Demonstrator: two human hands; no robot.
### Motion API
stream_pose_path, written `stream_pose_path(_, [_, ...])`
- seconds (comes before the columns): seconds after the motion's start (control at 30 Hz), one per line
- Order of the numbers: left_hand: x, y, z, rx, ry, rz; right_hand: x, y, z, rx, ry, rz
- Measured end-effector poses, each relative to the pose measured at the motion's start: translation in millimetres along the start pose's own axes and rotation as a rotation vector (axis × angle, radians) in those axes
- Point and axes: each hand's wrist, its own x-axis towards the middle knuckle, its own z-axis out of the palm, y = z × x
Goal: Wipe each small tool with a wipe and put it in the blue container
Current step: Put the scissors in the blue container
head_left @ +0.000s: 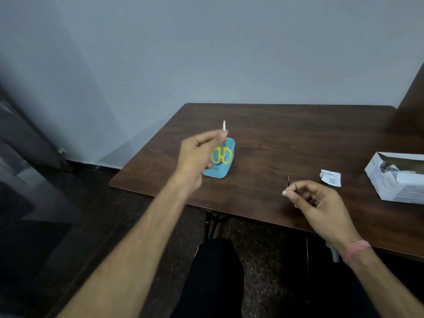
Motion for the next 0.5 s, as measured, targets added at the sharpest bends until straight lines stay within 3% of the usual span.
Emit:
stream_pose_path(0.13, [38.4,30.2,-31.5,0.218,0.045,-0.018,0.0,0.3,1.2,0.002,0.003,0.013])
stream_pose_path(0.33, [66.0,11.0,-20.8,0.669,0.071,-0.082,-1.6,0.4,0.5,0.038,0.02,0.026])
stream_pose_path(0.5, [74.9,6.9,-7.0,0.788,0.105,-0.093,-1.6,1.7,-1.9,0.096,0.052,0.039])
